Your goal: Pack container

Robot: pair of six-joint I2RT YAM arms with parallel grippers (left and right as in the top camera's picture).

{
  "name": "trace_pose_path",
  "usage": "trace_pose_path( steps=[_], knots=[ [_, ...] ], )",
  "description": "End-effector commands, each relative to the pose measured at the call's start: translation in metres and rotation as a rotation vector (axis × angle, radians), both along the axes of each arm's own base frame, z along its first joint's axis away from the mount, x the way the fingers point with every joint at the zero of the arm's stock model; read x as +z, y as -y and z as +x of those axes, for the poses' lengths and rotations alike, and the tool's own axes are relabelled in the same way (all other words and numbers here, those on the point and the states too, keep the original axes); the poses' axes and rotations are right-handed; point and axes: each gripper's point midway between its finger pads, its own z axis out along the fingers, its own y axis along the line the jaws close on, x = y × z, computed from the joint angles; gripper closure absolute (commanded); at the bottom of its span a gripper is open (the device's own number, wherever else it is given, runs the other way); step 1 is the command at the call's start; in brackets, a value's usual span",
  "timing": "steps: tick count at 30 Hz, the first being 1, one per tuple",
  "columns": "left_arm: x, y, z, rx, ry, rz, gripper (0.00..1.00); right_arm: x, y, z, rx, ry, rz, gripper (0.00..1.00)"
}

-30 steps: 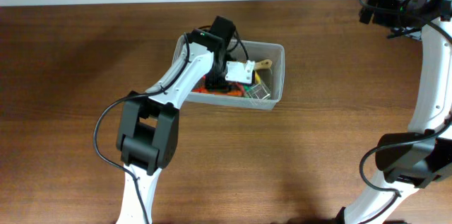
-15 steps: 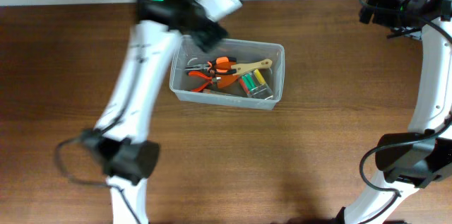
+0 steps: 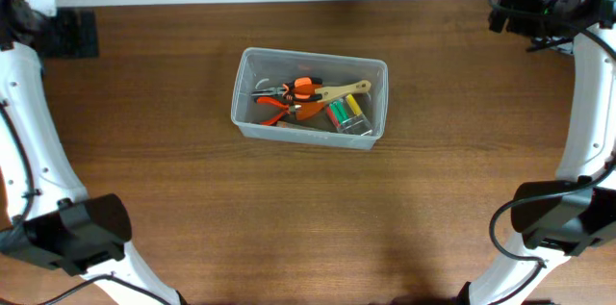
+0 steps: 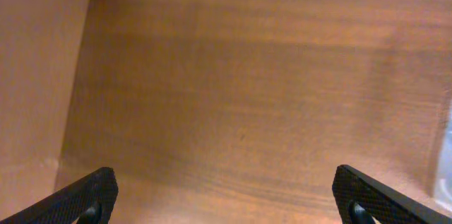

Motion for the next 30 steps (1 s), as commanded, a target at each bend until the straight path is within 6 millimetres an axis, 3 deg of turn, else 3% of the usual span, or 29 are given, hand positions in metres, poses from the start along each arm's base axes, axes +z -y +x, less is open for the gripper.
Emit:
trace_pose_path(
  steps=[1, 3, 8, 11, 16, 17, 18, 20, 22, 24, 25, 28, 30],
  knots=[
    [-0.020, -0.015, -0.001, 0.057, -0.033, -0.032, 0.01, 0.009, -0.030, 0.001, 0.061, 0.020, 0.001, 0.01],
    [-0.024, -0.016, 0.000, 0.058, -0.045, -0.036, 0.01, 0.026, -0.050, -0.004, 0.103, 0.055, -0.005, 0.01],
    [-0.025, -0.016, 0.000, 0.058, -0.048, -0.037, 0.01, 0.089, -0.113, -0.034, 0.235, 0.199, -0.017, 0.01],
    [-0.025, -0.016, 0.000, 0.058, -0.048, -0.037, 0.01, 0.143, -0.139, -0.074, 0.301, 0.336, -0.021, 0.02],
    [-0.025, -0.016, 0.000, 0.058, -0.048, -0.037, 0.01, 0.224, -0.133, -0.156, 0.297, 0.570, -0.040, 0.02],
    [-0.025, -0.016, -0.001, 0.058, -0.048, -0.037, 0.01, 0.230, -0.132, -0.167, 0.298, 0.590, -0.050, 0.02],
    [-0.025, -0.016, 0.000, 0.058, -0.048, -0.037, 0.01, 0.240, -0.130, -0.191, 0.306, 0.621, -0.064, 0.01],
    [-0.025, -0.016, 0.000, 0.058, -0.048, -0.037, 0.01, 0.255, -0.106, -0.218, 0.245, 0.678, -0.191, 0.02],
    [-0.025, -0.016, 0.000, 0.058, -0.048, -0.037, 0.01, 0.253, -0.077, -0.248, 0.133, 0.685, -0.305, 0.01],
    [-0.025, -0.016, 0.000, 0.058, -0.048, -0.037, 0.01, 0.238, -0.052, -0.267, 0.018, 0.667, -0.384, 0.02],
    [-0.025, -0.016, 0.000, 0.058, -0.048, -0.037, 0.01, 0.220, -0.044, -0.275, -0.023, 0.671, -0.409, 0.02],
    [-0.025, -0.016, 0.000, 0.058, -0.048, -0.037, 0.01, 0.177, -0.046, -0.278, -0.019, 0.691, -0.402, 0.02],
    [-0.025, -0.016, 0.000, 0.058, -0.048, -0.037, 0.01, 0.115, -0.056, -0.280, 0.032, 0.689, -0.368, 0.02]
  ],
)
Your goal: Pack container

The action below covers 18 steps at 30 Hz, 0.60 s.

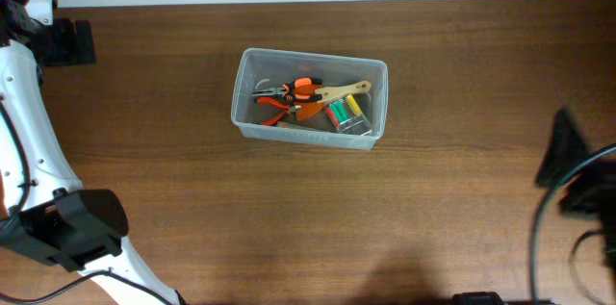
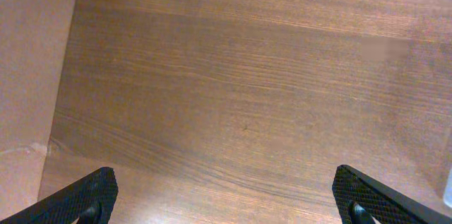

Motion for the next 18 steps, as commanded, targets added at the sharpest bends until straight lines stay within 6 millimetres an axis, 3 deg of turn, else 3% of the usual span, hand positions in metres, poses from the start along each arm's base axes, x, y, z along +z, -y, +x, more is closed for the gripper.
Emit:
trace_pose_path(
  steps=[1, 5, 7, 8, 14, 18],
  knots=[
    [-0.003, -0.002, 0.001, 0.014, -0.002, -0.009, 0.01, -0.085, -0.002, -0.003, 0.016, -0.067, -0.005, 0.01],
    [-0.003, -0.002, 0.001, 0.014, -0.002, -0.009, 0.01, -0.171, -0.007, -0.006, 0.045, -0.125, 0.009, 0.02],
    [-0.003, -0.002, 0.001, 0.014, -0.002, -0.009, 0.01, -0.196, -0.008, -0.004, 0.045, -0.141, 0.010, 0.01],
    [-0.003, -0.002, 0.001, 0.014, -0.002, -0.009, 0.01, -0.226, -0.008, -0.002, 0.044, -0.167, 0.010, 0.02],
    [-0.003, -0.002, 0.001, 0.014, -0.002, -0.009, 0.01, -0.298, -0.009, 0.002, 0.050, -0.258, 0.016, 0.02],
    [-0.003, -0.002, 0.001, 0.014, -0.002, -0.009, 0.01, -0.334, -0.009, 0.002, 0.050, -0.309, 0.017, 0.01]
  ],
)
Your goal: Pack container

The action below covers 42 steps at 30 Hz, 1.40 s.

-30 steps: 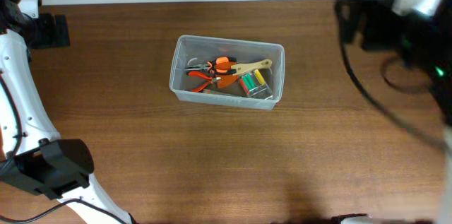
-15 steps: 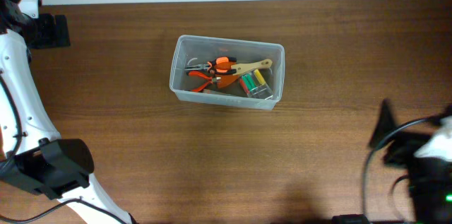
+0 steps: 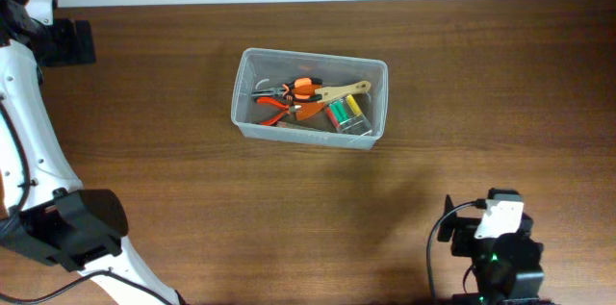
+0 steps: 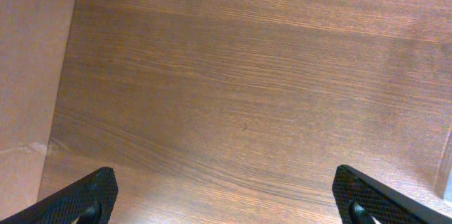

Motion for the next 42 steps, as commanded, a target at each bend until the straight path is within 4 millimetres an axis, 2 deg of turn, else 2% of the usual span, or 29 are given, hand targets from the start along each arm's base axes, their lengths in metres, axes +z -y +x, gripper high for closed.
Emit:
trace_pose_path(
  steps=[1, 3, 6, 29, 32, 34, 36, 39, 42],
  knots=[
    [-0.003, -0.002, 0.001, 0.014, -0.001, -0.008, 0.01, -0.021, -0.001, 0.000, 0.002, -0.013, 0.007, 0.02],
    [-0.003, -0.002, 0.001, 0.014, -0.001, -0.008, 0.01, -0.037, -0.002, 0.000, 0.008, -0.032, 0.010, 0.02],
    [-0.003, -0.002, 0.001, 0.014, -0.001, -0.008, 0.01, -0.048, -0.002, -0.001, 0.009, -0.043, 0.011, 0.01],
    [-0.007, -0.002, 0.002, 0.014, -0.010, -0.011, 0.01, -0.047, -0.002, 0.000, 0.010, -0.038, 0.011, 0.01],
    [-0.001, 0.004, 0.002, 0.002, 0.002, -0.007, 0.01, -0.047, -0.002, 0.000, 0.010, -0.038, 0.011, 0.02],
    [0.014, 0.014, 0.000, -0.017, 0.033, 0.005, 0.01, -0.047, -0.002, 0.000, 0.010, -0.038, 0.011, 0.01],
    [0.040, 0.035, -0.005, -0.056, 0.085, 0.022, 0.01, -0.047, -0.002, 0.000, 0.010, -0.038, 0.011, 0.02],
    [0.072, 0.078, -0.021, -0.137, 0.149, 0.037, 0.01, -0.047, -0.002, 0.000, 0.010, -0.038, 0.011, 0.02],
    [0.089, 0.122, -0.051, -0.228, 0.175, 0.036, 0.01, -0.047, -0.002, 0.000, 0.010, -0.038, 0.011, 0.02]
  ],
)
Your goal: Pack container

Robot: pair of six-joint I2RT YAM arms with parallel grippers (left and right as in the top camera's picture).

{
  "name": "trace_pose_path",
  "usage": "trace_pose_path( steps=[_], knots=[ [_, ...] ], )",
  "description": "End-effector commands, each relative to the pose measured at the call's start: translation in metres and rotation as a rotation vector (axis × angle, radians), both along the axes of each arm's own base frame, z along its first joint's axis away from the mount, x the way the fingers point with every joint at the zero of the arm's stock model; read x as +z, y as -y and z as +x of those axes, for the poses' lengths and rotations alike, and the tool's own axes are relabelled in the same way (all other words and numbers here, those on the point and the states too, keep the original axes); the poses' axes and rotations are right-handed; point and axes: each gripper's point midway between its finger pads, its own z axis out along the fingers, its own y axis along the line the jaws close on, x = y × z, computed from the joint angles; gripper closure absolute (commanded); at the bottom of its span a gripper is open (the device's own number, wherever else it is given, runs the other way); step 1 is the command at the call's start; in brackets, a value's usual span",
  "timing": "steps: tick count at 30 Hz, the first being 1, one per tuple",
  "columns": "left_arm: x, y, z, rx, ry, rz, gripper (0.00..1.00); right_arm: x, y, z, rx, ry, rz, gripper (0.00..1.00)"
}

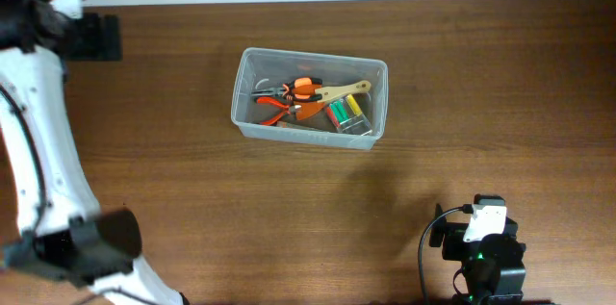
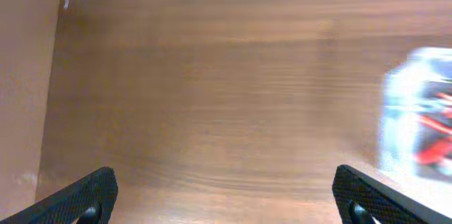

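A clear plastic container (image 1: 308,98) stands at the table's middle, holding orange-handled pliers (image 1: 289,95), a wooden-handled brush (image 1: 339,89) and a green and yellow item (image 1: 346,111). My left gripper (image 1: 96,38) hangs at the far left back of the table, well away from the container. In the left wrist view my left gripper (image 2: 226,199) is open, its fingertips (image 2: 85,196) wide apart over bare wood, and the container (image 2: 420,111) shows blurred at the right edge. My right arm (image 1: 481,252) is folded at the front right; its jaws do not show.
The brown wooden table (image 1: 192,199) has its back edge against a pale wall. The left arm's white link (image 1: 38,122) runs along the left side down to its dark base (image 1: 82,247).
My left gripper has shifted a little to the right, and the container now shows in its wrist view. The right arm stays folded at the front right.
First both arms reached to the back corners, the container filled at the middle. A second later the right arm was a dark shape at the right edge. Then it sat folded at the front right, where it remains. The left gripper stayed open throughout.
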Motion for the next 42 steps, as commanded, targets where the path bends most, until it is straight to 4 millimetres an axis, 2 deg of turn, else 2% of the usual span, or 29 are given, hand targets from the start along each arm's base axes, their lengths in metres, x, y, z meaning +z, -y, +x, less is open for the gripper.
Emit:
trace_pose_path(
  steps=[1, 2, 3, 4, 8, 10, 12, 13, 16, 19, 20, 25, 33, 37, 42],
  knots=[
    [0.051, 0.059, -0.056, -0.118, 0.113, 0.028, 0.01, -0.001, 0.000, 0.001, -0.003, 0.007, 0.005, 0.01],
    [0.065, 0.066, -0.067, -0.137, 0.191, 0.097, 0.01, -0.001, 0.000, 0.001, -0.003, 0.007, 0.005, 0.01],
    [0.070, 0.073, -0.077, -0.153, 0.240, 0.106, 0.01, -0.001, 0.000, 0.001, -0.003, 0.007, 0.005, 0.01],
    [0.075, 0.082, -0.101, -0.167, 0.358, 0.101, 0.01, -0.001, 0.000, 0.001, -0.003, 0.007, 0.005, 0.02],
    [0.070, 0.084, -0.131, -0.108, 0.574, 0.038, 0.01, -0.001, 0.000, 0.001, -0.003, 0.007, 0.005, 0.02],
    [0.055, 0.084, -0.145, -0.101, 0.656, 0.035, 0.01, -0.001, 0.000, 0.001, -0.003, 0.007, 0.005, 0.02],
    [0.025, 0.084, -0.158, -0.100, 0.728, 0.038, 0.01, -0.001, 0.000, 0.001, -0.003, 0.007, 0.005, 0.01],
    [0.018, 0.084, -0.160, -0.100, 0.744, 0.039, 0.01, -0.001, 0.000, 0.001, -0.003, 0.007, 0.005, 0.02],
    [-0.024, 0.085, -0.172, -0.104, 0.823, 0.031, 0.01, -0.001, 0.000, 0.001, -0.003, 0.007, 0.005, 0.02],
    [-0.054, 0.087, -0.178, -0.111, 0.872, 0.028, 0.01, -0.001, 0.000, 0.001, -0.003, 0.007, 0.005, 0.02],
    [-0.070, 0.089, -0.181, -0.121, 0.883, 0.024, 0.01, -0.001, 0.000, 0.001, -0.003, 0.007, 0.005, 0.02],
    [-0.119, 0.095, -0.188, -0.152, 0.878, 0.006, 0.01, -0.001, 0.000, 0.001, -0.003, 0.007, 0.005, 0.02],
    [-0.142, 0.101, -0.192, -0.186, 0.899, -0.011, 0.01, -0.001, 0.000, 0.001, -0.003, 0.007, 0.005, 0.02],
    [-0.146, 0.111, -0.193, -0.237, 0.901, -0.039, 0.01, -0.001, 0.000, 0.001, -0.003, 0.007, 0.005, 0.02],
    [-0.157, 0.111, -0.194, -0.235, 0.854, -0.044, 0.01, -0.001, 0.000, 0.001, -0.003, 0.007, 0.005, 0.02]
  ],
)
